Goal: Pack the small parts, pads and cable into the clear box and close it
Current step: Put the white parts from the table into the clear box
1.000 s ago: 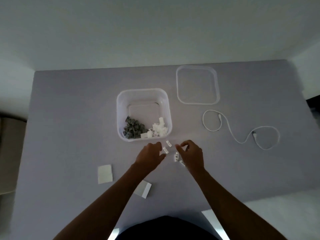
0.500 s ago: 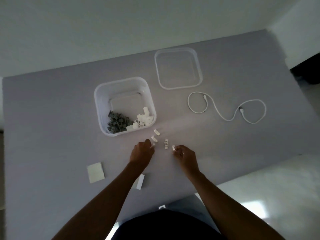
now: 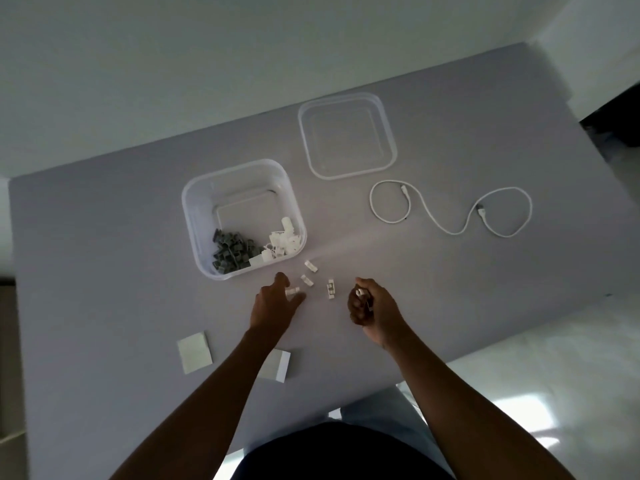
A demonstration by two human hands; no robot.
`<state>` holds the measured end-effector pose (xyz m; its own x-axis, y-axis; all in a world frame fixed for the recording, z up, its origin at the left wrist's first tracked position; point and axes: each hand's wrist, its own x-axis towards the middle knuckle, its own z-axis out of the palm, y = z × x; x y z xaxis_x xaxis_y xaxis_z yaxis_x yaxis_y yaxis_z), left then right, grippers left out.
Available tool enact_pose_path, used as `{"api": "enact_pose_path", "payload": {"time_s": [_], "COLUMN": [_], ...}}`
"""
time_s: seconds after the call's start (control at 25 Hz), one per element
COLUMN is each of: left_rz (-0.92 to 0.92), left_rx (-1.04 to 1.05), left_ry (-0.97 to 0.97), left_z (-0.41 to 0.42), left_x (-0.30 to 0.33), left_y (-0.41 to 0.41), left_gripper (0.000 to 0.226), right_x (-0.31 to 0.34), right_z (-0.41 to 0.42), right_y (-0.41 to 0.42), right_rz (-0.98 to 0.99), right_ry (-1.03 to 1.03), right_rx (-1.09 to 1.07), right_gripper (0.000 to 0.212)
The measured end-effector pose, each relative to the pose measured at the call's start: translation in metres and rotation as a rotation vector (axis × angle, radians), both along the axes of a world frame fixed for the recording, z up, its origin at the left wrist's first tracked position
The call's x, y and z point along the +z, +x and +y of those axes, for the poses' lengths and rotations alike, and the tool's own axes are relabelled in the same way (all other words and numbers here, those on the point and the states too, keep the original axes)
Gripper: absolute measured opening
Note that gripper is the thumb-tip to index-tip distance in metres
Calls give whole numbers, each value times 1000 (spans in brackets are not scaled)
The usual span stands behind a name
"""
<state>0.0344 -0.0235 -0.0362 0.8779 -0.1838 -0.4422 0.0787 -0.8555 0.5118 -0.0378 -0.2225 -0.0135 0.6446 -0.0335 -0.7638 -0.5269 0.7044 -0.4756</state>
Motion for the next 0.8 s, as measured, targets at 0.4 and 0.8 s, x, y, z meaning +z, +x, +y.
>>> {"api": "enact_pose_path", "payload": {"time_s": [0.4, 0.8], "left_rz": [-132, -82], "left_rx": [-176, -130], "left_ry": [71, 64], "left_z": [-3, 5], "left_x": [-4, -1], "left_y": [-3, -2], "left_gripper": [20, 55], "right_x": [-13, -26], "right_z": [16, 29], "right_y": [16, 10], "right_rz": [20, 9], "right_ry": [-78, -930], "right_rx": [-36, 336], "right_gripper": [17, 30]}}
